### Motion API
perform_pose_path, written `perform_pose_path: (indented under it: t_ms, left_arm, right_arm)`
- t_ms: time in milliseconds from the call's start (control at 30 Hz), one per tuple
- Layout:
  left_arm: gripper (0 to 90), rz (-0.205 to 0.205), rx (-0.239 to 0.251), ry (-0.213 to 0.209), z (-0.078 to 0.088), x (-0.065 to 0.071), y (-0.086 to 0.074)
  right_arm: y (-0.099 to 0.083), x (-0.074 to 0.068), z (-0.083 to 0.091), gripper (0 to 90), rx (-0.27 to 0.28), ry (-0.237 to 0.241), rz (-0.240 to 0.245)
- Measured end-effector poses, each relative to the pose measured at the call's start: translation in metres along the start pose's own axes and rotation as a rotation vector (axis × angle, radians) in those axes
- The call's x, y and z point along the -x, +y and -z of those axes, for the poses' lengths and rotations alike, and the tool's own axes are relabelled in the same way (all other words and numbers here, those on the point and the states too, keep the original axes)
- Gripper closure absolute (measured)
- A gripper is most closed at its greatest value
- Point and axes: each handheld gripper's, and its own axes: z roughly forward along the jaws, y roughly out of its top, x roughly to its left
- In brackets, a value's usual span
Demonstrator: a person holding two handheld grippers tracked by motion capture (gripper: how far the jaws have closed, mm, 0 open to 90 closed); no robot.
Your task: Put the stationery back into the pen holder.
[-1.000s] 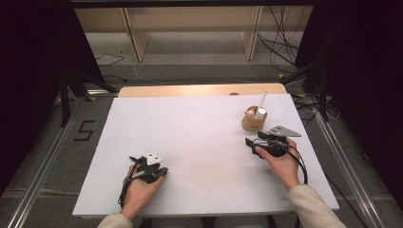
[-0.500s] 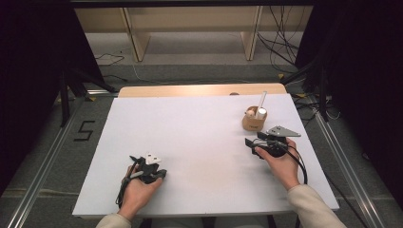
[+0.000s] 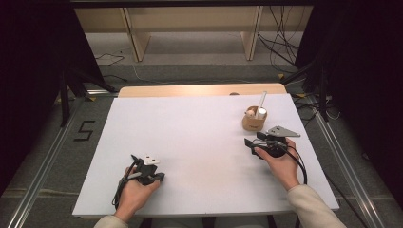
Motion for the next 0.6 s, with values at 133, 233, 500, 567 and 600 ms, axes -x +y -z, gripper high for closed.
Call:
perform_pose_path:
  t_ms: [133,233,500,567,600]
  left_arm:
    - [89.8,-0.003,-0.013,-0.002,0.003,-0.001,-0.002]
    - [89.8,0.005,-0.023,-0.005,0.005,-0.002,-0.004]
    - [89.8,0.016,-0.05,-0.009,0.011,-0.004,-0.01]
    - [89.8,0.018,-0.053,-0.007,0.013,-0.005,-0.011]
    - [89.8,0.019,-0.056,-0.007,0.013,-0.005,-0.012]
  right_arm:
    - [0.0,-0.001,0.0,37.3,-0.004,0.004,0.003]
    - [0.0,-0.001,-0.001,37.4,-0.006,0.005,0.003]
    - [0.0,-0.002,-0.001,37.4,-0.004,0.006,0.006]
    - [0.0,-0.002,-0.001,37.4,-0.005,0.007,0.007]
    - [0.0,-0.002,-0.001,37.4,-0.005,0.007,0.007]
